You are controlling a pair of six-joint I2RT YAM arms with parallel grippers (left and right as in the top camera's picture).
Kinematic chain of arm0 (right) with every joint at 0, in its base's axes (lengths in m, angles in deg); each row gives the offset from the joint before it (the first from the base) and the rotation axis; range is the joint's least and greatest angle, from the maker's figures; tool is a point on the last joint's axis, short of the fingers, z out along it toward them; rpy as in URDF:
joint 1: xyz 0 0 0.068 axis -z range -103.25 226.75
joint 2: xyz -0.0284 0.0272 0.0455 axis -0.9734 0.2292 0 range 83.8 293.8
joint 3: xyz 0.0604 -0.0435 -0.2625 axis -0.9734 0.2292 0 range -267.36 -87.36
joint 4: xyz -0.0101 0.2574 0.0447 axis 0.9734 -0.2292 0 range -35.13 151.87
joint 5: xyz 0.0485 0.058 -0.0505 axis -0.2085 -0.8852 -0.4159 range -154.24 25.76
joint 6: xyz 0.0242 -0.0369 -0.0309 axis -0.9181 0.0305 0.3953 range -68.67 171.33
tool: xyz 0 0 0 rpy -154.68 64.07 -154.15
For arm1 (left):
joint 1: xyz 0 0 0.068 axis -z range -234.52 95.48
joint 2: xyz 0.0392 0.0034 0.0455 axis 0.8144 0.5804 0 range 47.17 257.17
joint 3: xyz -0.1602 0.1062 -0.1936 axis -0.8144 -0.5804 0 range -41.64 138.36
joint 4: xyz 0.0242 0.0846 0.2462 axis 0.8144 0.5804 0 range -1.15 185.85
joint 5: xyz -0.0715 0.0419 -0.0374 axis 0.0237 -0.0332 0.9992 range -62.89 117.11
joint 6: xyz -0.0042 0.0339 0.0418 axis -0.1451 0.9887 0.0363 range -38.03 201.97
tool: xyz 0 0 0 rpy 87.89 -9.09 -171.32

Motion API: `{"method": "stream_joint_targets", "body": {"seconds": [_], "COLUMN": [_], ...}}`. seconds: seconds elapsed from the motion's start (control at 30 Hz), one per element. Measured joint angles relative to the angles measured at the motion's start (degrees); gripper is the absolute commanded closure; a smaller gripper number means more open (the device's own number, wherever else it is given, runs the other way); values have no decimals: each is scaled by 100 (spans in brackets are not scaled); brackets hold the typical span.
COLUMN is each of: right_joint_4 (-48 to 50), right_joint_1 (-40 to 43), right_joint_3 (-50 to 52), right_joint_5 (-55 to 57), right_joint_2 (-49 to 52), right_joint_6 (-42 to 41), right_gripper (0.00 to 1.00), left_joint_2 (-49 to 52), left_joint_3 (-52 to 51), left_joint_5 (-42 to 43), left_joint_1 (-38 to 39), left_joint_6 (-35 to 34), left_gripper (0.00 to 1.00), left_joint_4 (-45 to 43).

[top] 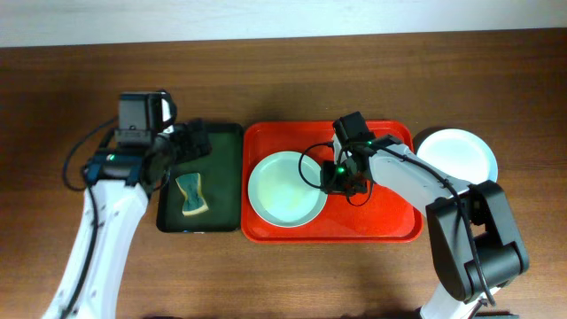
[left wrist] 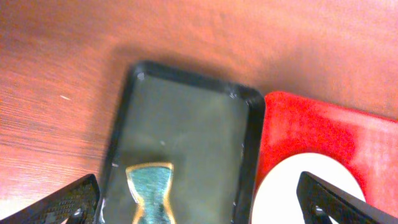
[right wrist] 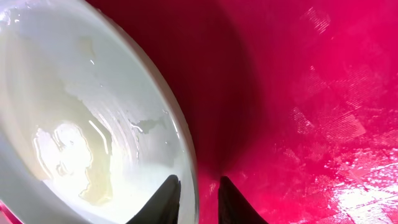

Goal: Clean dirty plates on tray and stack at the side
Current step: 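Lift the pale green plate off the red tray with the right gripper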

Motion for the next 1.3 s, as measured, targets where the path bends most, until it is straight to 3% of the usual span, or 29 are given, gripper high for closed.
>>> {"method": "stream_joint_targets", "body": {"seconds": [0.2, 0.27, 0.3, 0.63, 0.83, 0.97, 1.07, 1.3], "right_joint_4": [4, 11, 24, -367, -1720, -1878, -1545, -726], "right_joint_1": [0, 0, 0, 63, 164, 101, -129, -1613], "right_joint_3": [0, 0, 0, -219, -1777, -2601, -2758, -2756], "right_joint_5": [125, 170, 190, 205, 411, 756, 1040, 2557], "right_joint_2": [0, 0, 0, 0, -2, -4, -4, 0], "right_joint_6": [-4, -4, -7, 0, 4, 0, -24, -94], "right_gripper": [79, 93, 96, 96, 96, 96, 96, 96], "left_joint_2": [-251, -245, -245, -243, -243, -243, -243, -243], "left_joint_3": [17, 17, 17, 17, 17, 17, 17, 17], "left_joint_5": [-931, -1003, -1023, -1084, -1086, -1086, -1086, -1086], "left_joint_1": [0, 0, 0, 0, 0, 0, 0, 0], "left_joint_6": [0, 0, 0, 0, 0, 0, 0, 0], "left_gripper": [1, 1, 1, 1, 1, 1, 1, 1], "left_joint_4": [378, 413, 413, 415, 428, 428, 428, 428]}}
